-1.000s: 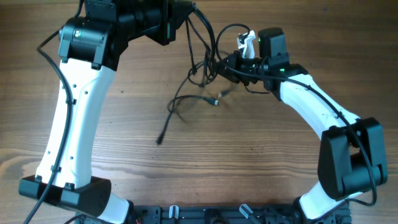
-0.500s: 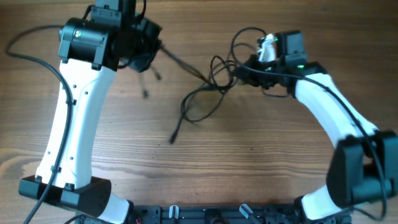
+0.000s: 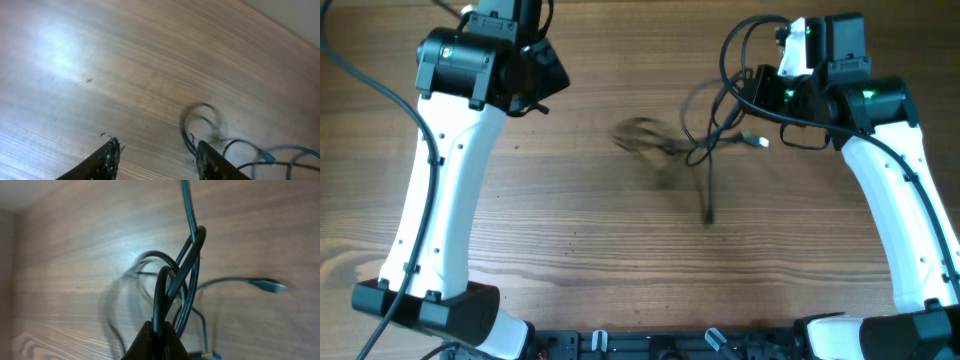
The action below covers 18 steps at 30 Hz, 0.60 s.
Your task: Untangle cables
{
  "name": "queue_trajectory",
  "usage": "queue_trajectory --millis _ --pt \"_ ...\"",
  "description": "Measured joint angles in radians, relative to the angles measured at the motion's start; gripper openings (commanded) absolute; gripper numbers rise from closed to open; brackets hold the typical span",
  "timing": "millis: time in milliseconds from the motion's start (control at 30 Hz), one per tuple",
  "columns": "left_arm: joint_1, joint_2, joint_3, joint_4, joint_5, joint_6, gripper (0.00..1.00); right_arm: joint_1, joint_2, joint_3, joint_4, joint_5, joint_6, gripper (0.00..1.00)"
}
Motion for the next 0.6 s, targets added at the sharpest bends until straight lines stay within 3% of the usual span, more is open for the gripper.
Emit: queue_trajectory --millis 167,267,600 --pt "0.000 0.011 0.000 0.087 0.184 0.177 0.51 0.000 0.000 0.000 -0.023 0.011 -0.008 0.04" --pt "0.000 0.022 0.000 0.132 0.366 0.260 0.50 0.000 0.000 0.000 -0.021 -0.006 -0.013 0.04" --pt "-0.045 0.195 -0.001 0.188 0.793 0.355 0.50 0.000 0.000 0.000 0.008 -0.138 -0.027 0.04"
